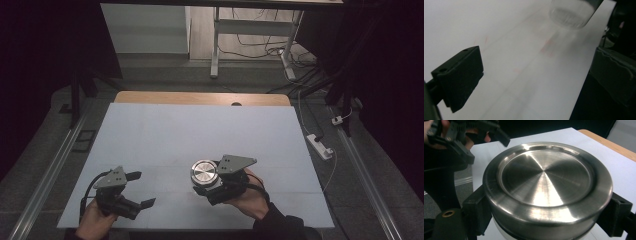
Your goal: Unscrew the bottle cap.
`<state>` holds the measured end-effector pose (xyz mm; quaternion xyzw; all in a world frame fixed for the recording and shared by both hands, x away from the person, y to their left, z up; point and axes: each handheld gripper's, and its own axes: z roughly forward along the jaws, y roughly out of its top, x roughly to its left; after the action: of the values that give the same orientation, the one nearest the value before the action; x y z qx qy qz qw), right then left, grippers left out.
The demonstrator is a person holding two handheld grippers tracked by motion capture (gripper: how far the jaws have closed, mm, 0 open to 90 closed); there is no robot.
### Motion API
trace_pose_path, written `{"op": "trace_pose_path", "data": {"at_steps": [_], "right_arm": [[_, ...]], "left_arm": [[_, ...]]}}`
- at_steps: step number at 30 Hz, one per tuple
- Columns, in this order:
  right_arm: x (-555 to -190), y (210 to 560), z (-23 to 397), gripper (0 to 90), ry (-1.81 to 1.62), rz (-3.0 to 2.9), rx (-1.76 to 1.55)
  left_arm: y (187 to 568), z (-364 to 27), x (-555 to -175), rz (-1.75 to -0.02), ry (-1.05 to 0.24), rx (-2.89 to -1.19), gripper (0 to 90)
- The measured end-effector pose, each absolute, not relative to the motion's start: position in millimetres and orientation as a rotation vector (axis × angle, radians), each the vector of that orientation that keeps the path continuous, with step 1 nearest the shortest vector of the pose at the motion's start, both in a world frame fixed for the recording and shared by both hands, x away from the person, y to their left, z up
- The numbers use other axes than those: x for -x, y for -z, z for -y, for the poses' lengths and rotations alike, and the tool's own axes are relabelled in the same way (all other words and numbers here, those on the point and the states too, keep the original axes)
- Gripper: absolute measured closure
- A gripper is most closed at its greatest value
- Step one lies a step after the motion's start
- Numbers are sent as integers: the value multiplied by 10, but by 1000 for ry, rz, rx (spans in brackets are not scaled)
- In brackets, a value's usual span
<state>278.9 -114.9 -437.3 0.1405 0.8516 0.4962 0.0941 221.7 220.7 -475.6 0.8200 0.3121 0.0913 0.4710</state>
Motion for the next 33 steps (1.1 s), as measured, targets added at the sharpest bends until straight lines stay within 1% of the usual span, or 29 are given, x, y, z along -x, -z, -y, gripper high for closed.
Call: {"op": "trace_pose_path", "data": {"at_steps": [6, 12, 19, 20, 23, 24, 25, 27, 28, 30, 32, 33], "right_arm": [[-2791, 4387, 1145, 147, -1480, -2532, -405], [-2785, 4400, 1141, 147, -1487, -2543, -388], [-2756, 4400, 1143, 147, -1518, -2570, -334], [-2752, 4398, 1141, 147, -1522, -2575, -325], [-2738, 4395, 1139, 147, -1530, -2594, -285], [-2734, 4395, 1137, 147, -1532, -2601, -272], [-2727, 4396, 1135, 147, -1541, -2615, -244], [-2726, 4396, 1133, 147, -1542, -2622, -229], [-2710, 4395, 1123, 147, -1542, -2635, -205], [-2704, 4394, 1119, 147, -1542, -2636, -199], [-2696, 4391, 1113, 147, -1543, -2635, -194], [-2697, 4388, 1112, 147, -1540, -2634, -189]], "left_arm": [[4503, -1975, -2416, -632, -224, -2023, 9], [4303, -1665, -2596, -434, -157, -2046, 0], [4195, -1325, -2811, -226, -75, -2082, 5], [4184, -1291, -2849, -190, -50, -2077, 13], [4171, -1232, -2908, -122, -29, -2081, 35], [4172, -1220, -2924, -85, -8, -2080, 48], [4175, -1209, -2932, -48, 5, -2076, 80], [4181, -1178, -2947, 2, 35, -2076, 87], [4188, -1159, -2948, 32, 48, -2081, 112], [4196, -1136, -2947, 60, 56, -2086, 120], [4207, -1119, -2931, 79, 64, -2093, 180], [4206, -1118, -2926, 75, 60, -2093, 189]]}}
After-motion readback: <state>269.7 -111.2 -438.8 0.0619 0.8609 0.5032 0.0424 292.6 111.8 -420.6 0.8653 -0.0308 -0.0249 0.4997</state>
